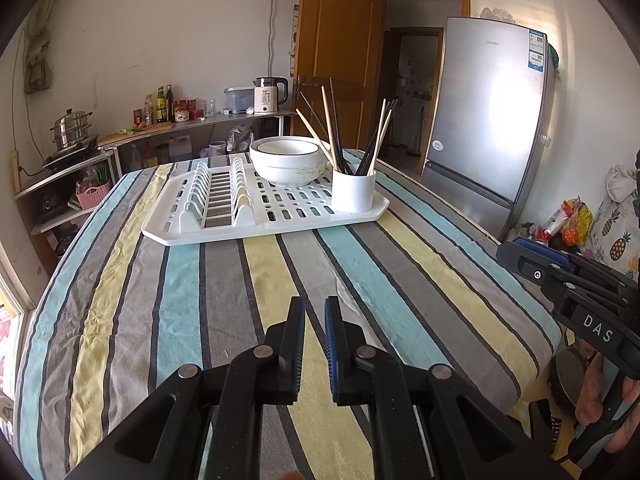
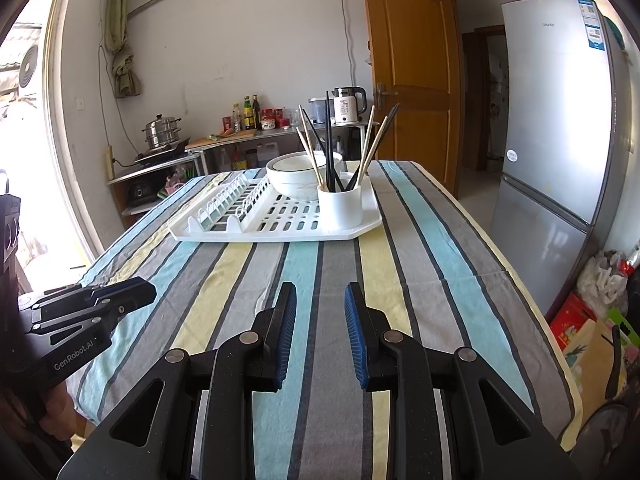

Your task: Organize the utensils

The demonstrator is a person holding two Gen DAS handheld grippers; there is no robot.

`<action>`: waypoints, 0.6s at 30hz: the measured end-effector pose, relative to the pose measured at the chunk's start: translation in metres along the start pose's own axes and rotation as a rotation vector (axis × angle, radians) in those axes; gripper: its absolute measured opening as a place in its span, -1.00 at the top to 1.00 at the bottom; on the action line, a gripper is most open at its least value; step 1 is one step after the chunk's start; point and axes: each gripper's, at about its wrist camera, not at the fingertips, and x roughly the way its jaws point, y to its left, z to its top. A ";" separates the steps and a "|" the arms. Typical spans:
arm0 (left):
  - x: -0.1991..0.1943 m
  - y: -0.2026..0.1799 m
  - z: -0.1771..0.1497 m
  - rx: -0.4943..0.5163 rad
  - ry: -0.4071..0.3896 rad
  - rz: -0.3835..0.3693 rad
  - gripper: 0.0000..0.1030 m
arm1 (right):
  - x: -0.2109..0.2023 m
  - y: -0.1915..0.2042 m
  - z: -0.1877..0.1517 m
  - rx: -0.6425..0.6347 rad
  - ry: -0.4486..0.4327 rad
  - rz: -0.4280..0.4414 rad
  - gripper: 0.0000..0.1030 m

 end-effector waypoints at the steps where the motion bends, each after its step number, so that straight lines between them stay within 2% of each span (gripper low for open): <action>1: 0.000 0.000 0.000 0.001 -0.001 0.000 0.82 | 0.000 0.000 0.000 0.000 0.001 0.000 0.50; 18: -0.002 -0.005 -0.003 0.023 -0.009 -0.009 0.82 | 0.001 0.000 0.000 0.001 0.003 0.000 0.50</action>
